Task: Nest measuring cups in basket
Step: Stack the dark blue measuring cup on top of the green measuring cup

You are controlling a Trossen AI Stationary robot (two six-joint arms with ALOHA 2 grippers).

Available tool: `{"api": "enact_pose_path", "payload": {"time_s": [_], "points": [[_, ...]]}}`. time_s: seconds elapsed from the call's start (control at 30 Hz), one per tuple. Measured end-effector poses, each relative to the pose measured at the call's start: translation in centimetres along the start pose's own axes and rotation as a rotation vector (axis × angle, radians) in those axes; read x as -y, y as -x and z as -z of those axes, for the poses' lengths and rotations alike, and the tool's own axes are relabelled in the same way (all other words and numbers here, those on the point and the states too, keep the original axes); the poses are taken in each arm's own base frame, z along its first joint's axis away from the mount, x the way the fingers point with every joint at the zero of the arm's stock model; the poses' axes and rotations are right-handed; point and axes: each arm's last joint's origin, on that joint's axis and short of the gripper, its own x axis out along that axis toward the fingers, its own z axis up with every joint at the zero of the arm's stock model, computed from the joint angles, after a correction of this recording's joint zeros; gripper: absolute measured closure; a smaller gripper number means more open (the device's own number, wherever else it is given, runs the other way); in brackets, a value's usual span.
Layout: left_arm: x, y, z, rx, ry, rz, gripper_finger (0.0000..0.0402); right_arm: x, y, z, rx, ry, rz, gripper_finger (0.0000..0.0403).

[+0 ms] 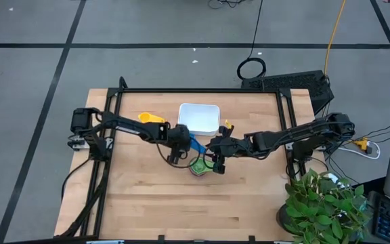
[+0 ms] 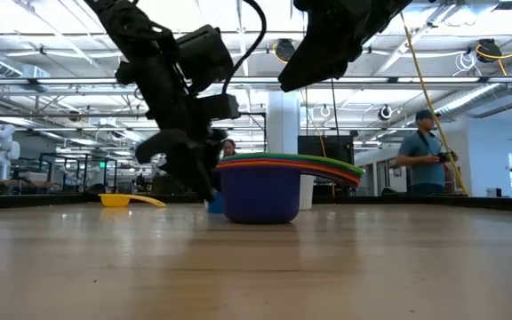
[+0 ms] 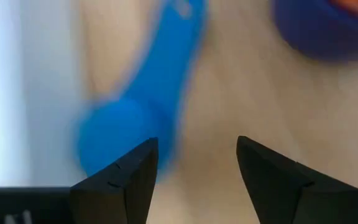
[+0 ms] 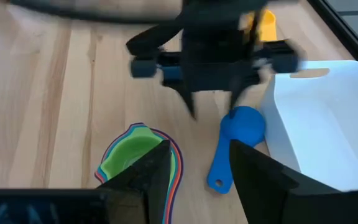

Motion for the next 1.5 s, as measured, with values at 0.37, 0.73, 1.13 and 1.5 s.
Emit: {"api": "enact_pose_path", "payload": {"time_s": [0.37,0.73,1.13,1.5], "points": [[4.8,3.1,-1.0,-0.029,-0.056,0.059,0.0183,0.0,0.0,0.0,-0.002,-0.003,-0.001,0.0245],[0.7,3.7,-2.7,0.169,-0.138,-0.253,0.0183,-0.1,0.0,-0.1,0.012,-0.008,-0.004,0.0245],[-1.2,0.7,-1.4,0.144,-0.14,-0.139,0.0183,-0.2,0.0,-0.2,0.027,-0.009,-0.01,0.0245],[-2.1,-1.4,0.0,0.056,-0.092,-0.12,0.0183,-0.2,0.0,-0.3,0.033,-0.006,-0.012,0.0245]]}}
